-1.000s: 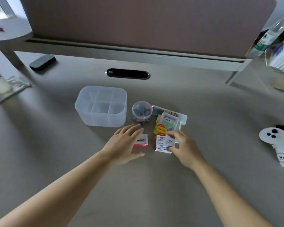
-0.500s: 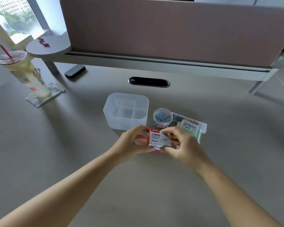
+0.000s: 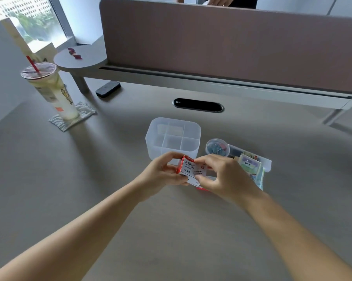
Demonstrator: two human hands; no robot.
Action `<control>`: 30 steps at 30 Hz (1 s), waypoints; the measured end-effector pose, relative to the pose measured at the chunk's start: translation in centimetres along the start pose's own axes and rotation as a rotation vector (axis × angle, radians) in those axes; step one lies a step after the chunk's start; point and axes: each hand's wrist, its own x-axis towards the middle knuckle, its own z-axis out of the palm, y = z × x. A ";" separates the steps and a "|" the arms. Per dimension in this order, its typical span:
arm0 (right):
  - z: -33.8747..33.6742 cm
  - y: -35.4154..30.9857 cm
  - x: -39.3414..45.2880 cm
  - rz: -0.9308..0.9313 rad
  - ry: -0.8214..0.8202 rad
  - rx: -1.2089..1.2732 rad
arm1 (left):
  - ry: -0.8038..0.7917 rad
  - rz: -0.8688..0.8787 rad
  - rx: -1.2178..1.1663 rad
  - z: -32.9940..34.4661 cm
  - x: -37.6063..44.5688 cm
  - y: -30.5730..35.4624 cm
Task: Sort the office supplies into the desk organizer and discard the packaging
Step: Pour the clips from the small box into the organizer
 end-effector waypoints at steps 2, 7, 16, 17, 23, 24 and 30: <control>0.1 -0.2 0.3 -0.014 -0.034 -0.052 | -0.001 -0.001 0.013 -0.4 -0.1 0.1; 0.6 -1.3 1.1 -0.128 -0.035 -0.270 | 0.001 -0.002 0.018 -1.4 -0.3 0.5; 1.8 -2.5 3.2 -0.161 -0.039 -0.235 | 0.021 -0.029 -0.027 -4.1 -0.1 0.0; 1.9 -2.6 3.3 -0.160 -0.043 -0.220 | 0.018 -0.030 -0.026 -4.4 0.0 0.1; 2.2 -2.8 4.3 -0.148 -0.053 -0.138 | -0.005 -0.039 -0.064 -5.8 0.0 0.0; 2.2 -2.8 4.5 -0.136 -0.051 -0.112 | -0.006 -0.040 -0.079 -6.0 0.0 0.0; 2.6 -2.6 5.3 -0.034 -0.066 0.069 | 0.002 -0.046 -0.192 -6.9 0.2 0.0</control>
